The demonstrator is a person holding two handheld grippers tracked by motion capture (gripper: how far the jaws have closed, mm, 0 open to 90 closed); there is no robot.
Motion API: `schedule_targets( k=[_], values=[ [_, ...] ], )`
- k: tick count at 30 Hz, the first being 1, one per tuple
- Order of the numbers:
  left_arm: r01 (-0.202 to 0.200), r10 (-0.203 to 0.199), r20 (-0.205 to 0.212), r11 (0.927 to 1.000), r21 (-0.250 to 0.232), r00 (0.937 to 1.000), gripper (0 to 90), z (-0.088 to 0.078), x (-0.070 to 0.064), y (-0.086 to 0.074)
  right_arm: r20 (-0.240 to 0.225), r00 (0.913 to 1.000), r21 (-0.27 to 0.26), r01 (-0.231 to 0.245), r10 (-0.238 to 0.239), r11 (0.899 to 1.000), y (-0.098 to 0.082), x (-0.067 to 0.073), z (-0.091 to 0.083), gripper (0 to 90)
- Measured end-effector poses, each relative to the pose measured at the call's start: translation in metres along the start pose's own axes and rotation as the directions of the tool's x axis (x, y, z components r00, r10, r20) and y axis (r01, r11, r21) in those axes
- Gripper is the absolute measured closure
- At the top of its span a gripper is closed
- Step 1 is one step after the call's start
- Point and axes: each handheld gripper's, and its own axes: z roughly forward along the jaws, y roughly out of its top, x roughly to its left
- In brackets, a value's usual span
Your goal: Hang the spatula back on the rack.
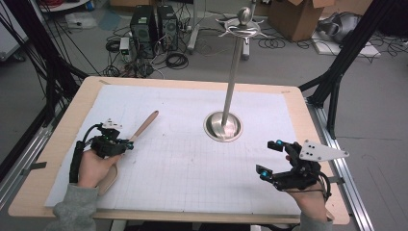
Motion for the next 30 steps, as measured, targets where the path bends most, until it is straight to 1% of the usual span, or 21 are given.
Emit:
schedule_targets(
  k=[1, 6, 8, 9, 10, 12, 13, 17, 18, 19, 20, 21, 22, 23, 27, 28, 30],
  values=[
    [-0.009, 0.009, 0.002, 0.9999, -0.005, 1.0, 78.0, -0.002, 0.0, 0.0, -0.001, 1.0, 0.006, -0.008, 0.008, 1.0, 0.0, 0.0, 0.0, 11.5],
    [-0.025, 0.026, 0.021, 0.9986, -0.046, 0.9994, 78.1, -0.009, -0.003, 0.004, -0.002, 1.0, 0.011, -0.009, 0.009, 1.0, 0.0, 0.0, 0.001, 11.5],
    [-0.02, 0.021, 0.01, 0.9974, -0.069, 0.9997, 78.1, -0.011, -0.005, 0.005, -0.001, 1.0, 0.009, -0.004, 0.004, 1.0, -0.001, -0.001, 0.002, 11.5],
    [-0.023, 0.024, 0.013, 0.9969, -0.075, 0.9996, 78.1, -0.011, -0.006, 0.005, -0.001, 1.0, 0.014, -0.006, 0.006, 1.0, -0.001, -0.001, 0.002, 11.5],
    [-0.031, 0.033, 0.018, 0.9963, -0.08, 0.9993, 78.1, -0.012, -0.006, 0.005, 0.003, 1.0, 0.014, -0.001, 0.001, 1.0, -0.001, -0.001, 0.002, 11.5],
    [-0.042, 0.045, 0.027, 0.9948, -0.093, 0.9986, 78.1, -0.013, -0.006, 0.006, 0.002, 1.0, 0.018, -0.009, 0.009, 1.0, -0.001, 0.0, 0.002, 11.5],
    [-0.042, 0.046, 0.031, 0.9939, -0.102, 0.9985, 78.1, -0.014, -0.007, 0.007, 0.003, 1.0, 0.017, -0.009, 0.009, 1.0, -0.001, 0.0, 0.001, 11.5],
    [-0.059, 0.068, 0.066, 0.9899, -0.129, 0.9955, 78.1, -0.015, -0.011, 0.01, 0.009, 0.9999, 0.02, -0.011, 0.011, 1.0, -0.003, 0.0, 0.0, 11.5],
    [-0.06, 0.07, 0.073, 0.9894, -0.133, 0.9949, 78.1, -0.015, -0.012, 0.011, 0.012, 0.9998, 0.024, -0.016, 0.016, 1.0, -0.003, 0.001, -0.001, 11.5],
    [-0.068, 0.077, 0.069, 0.9889, -0.133, 0.9946, 78.1, -0.016, -0.014, 0.012, 0.011, 0.9999, 0.022, -0.011, 0.011, 1.0, -0.004, 0.0, -0.001, 11.5],
    [-0.071, 0.081, 0.066, 0.9883, -0.134, 0.9946, 78.1, -0.017, -0.015, 0.012, 0.011, 0.9997, 0.027, -0.022, 0.022, 0.999, -0.004, 0.001, -0.002, 11.5],
    [-0.073, 0.082, 0.064, 0.9882, -0.135, 0.9946, 78.1, -0.018, -0.017, 0.012, 0.011, 0.9998, 0.026, -0.015, 0.015, 1.0, -0.004, 0.001, -0.003, 11.5],
    [-0.075, 0.085, 0.068, 0.9877, -0.137, 0.9941, 78.1, -0.019, -0.018, 0.012, 0.012, 0.9997, 0.026, -0.022, 0.021, 0.999, -0.004, 0.002, -0.004, 11.5],
    [-0.078, 0.088, 0.067, 0.9869, -0.141, 0.9938, 78.2, -0.02, -0.019, 0.011, 0.013, 0.9998, 0.022, -0.017, 0.017, 1.0, -0.004, 0.002, -0.005, 11.5],
    [-0.07, 0.086, 0.086, 0.9817, -0.177, 0.9926, 78.2, -0.027, -0.02, 0.012, 0.017, 0.9997, 0.009, -0.017, 0.017, 1.0, -0.002, 0.002, -0.008, 11.5],
    [-0.069, 0.087, 0.088, 0.9809, -0.182, 0.9923, 78.1, -0.029, -0.02, 0.012, 0.016, 0.9998, 0.004, -0.012, 0.012, 1.0, -0.002, 0.002, -0.007, 11.5],
    [-0.058, 0.076, 0.095, 0.9809, -0.186, 0.9925, 78.1, -0.031, -0.02, 0.013, 0.016, 0.9998, 0.006, -0.016, 0.015, 1.0, -0.002, 0.001, -0.007, 11.5]
  ],
)
